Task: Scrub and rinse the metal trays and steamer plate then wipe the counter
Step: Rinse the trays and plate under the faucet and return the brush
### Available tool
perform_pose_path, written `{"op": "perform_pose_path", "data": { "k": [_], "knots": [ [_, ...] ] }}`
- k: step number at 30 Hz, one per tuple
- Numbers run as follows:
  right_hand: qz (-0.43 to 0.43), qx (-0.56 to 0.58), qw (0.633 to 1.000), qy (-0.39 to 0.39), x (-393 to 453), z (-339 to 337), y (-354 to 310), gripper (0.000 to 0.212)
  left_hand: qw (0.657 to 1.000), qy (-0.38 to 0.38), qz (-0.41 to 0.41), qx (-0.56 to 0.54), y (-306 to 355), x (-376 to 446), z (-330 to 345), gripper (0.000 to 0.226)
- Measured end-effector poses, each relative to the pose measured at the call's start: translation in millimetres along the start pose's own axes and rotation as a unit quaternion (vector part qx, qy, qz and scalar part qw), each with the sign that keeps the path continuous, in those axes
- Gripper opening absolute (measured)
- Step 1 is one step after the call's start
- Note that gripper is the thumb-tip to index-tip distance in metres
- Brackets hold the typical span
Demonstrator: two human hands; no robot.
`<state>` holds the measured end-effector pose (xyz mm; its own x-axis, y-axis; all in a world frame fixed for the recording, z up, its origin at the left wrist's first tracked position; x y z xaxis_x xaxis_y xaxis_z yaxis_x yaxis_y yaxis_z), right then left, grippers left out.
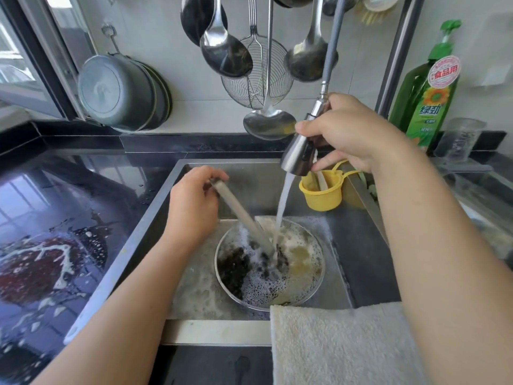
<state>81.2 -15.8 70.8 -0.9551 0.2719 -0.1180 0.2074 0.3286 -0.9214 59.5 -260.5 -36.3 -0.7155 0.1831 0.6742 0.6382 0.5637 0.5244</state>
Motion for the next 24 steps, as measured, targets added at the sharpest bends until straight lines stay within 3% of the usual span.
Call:
{"op": "perform_pose_path", "data": {
  "k": [4,12,15,18,21,24],
  "knots": [
    [-0.028,0.056,0.997,-0.049,-10,19,-10,0.015,0.993,0.011,-0.070,-0.093,-11,-1,4,0.058],
    [-0.054,0.143,0.986,-0.065,-17,42,-20,0.011,0.978,0.026,-0.072,-0.196,-7,-3,10,0.040],
    [-0.053,0.143,0.987,-0.048,-14,44,-18,0.013,0.986,-0.002,-0.054,-0.159,-4,-1,13,0.051],
    [-0.051,0.144,0.988,-0.022,-8,44,-15,0.021,0.994,-0.059,0.016,-0.095,-2,-2,16,0.034],
    [-0.051,0.142,0.988,0.006,2,43,-8,0.024,0.984,-0.087,0.053,-0.145,3,-8,16,0.024],
    [-0.062,0.102,0.991,0.056,11,39,-2,0.026,0.972,-0.081,0.006,-0.222,-2,-9,18,0.041]
  ]
}}
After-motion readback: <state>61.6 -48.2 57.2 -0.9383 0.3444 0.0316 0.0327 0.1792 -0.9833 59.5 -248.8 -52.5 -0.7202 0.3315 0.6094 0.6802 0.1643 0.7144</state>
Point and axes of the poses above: each hand's wrist, its own x-axis towards the middle knuckle, its own z-axis out of the palm, y = z × x, the point moved 3 cm from there along x, towards the middle knuckle, and after that the axes turned 14 degrees about z, right-handed, at the moved point
